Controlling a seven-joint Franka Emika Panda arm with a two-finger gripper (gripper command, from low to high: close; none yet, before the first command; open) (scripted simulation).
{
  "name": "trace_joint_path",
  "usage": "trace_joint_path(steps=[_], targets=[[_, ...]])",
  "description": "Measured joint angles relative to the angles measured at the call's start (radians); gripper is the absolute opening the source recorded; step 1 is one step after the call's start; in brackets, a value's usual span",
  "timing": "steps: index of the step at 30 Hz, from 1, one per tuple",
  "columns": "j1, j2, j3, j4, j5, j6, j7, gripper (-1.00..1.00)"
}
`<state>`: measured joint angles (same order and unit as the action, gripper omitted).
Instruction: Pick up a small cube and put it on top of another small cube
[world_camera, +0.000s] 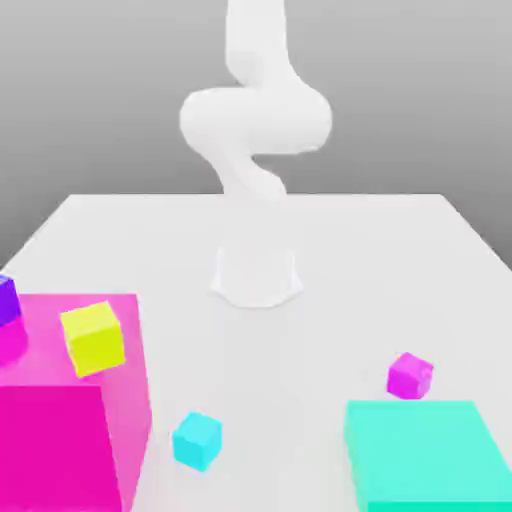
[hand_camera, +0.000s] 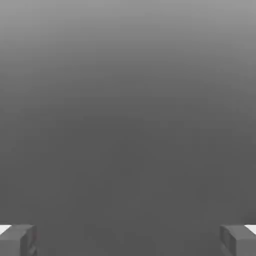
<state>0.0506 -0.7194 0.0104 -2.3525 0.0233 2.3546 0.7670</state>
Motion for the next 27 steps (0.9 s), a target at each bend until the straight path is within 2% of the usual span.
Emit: trace_joint_path(steps=[9, 15, 18, 20, 24, 27], targets=[[0.194, 0.341, 0.087, -0.21, 0.08, 0.226, -0.126, 0.0], [0.293, 0.559, 0.176, -0.345, 0.077, 0.372, -0.167, 0.0], [0.347, 0.669, 0.218, -0.414, 0.026, 0.446, -0.152, 0.0], [0.37, 0.743, 0.227, -0.451, -0.041, 0.497, -0.118, 0.0], [0.432, 0.89, 0.141, -0.442, -0.173, 0.608, -0.027, 0.0], [0.506, 0.998, 0.057, -0.421, -0.221, 0.696, 0.011, 0.0]])
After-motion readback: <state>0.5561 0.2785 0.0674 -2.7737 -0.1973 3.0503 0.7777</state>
